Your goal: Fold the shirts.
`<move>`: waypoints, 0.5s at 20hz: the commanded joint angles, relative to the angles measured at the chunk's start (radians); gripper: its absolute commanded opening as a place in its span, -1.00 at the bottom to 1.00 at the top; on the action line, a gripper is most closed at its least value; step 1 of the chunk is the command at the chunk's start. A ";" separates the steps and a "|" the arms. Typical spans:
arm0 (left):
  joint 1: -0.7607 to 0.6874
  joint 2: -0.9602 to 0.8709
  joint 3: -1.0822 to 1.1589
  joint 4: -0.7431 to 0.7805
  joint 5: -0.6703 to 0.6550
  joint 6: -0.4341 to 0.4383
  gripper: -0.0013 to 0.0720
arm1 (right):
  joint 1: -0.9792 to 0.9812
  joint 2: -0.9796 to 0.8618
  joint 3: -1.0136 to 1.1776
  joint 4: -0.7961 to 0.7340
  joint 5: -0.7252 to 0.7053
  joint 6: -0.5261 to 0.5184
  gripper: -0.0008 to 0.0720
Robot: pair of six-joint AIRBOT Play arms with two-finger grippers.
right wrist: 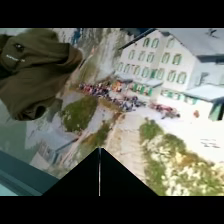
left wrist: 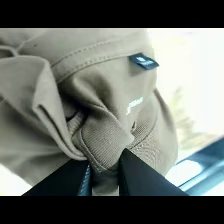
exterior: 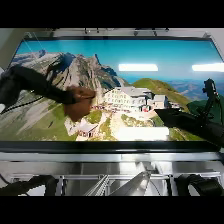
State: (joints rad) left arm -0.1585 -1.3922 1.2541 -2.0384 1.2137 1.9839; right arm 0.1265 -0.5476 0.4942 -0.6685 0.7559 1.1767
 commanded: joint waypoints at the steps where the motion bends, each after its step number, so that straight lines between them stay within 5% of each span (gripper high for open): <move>1: -0.196 -0.123 0.158 -0.130 -0.029 0.080 -0.92 | 0.001 0.000 0.000 0.000 0.000 0.000 -0.91; 9: -0.434 -0.409 0.272 -0.129 -0.053 0.065 -0.92 | 0.001 0.000 0.000 0.001 0.000 0.000 -0.91; 10: -0.445 -0.427 0.300 -0.125 -0.012 0.051 -0.55 | 0.001 0.000 0.000 0.004 0.001 0.001 -0.91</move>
State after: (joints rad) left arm -0.5438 -1.7447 1.5036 -2.1590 1.1625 2.0541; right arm 0.1265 -0.5476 0.4942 -0.6685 0.7559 1.1767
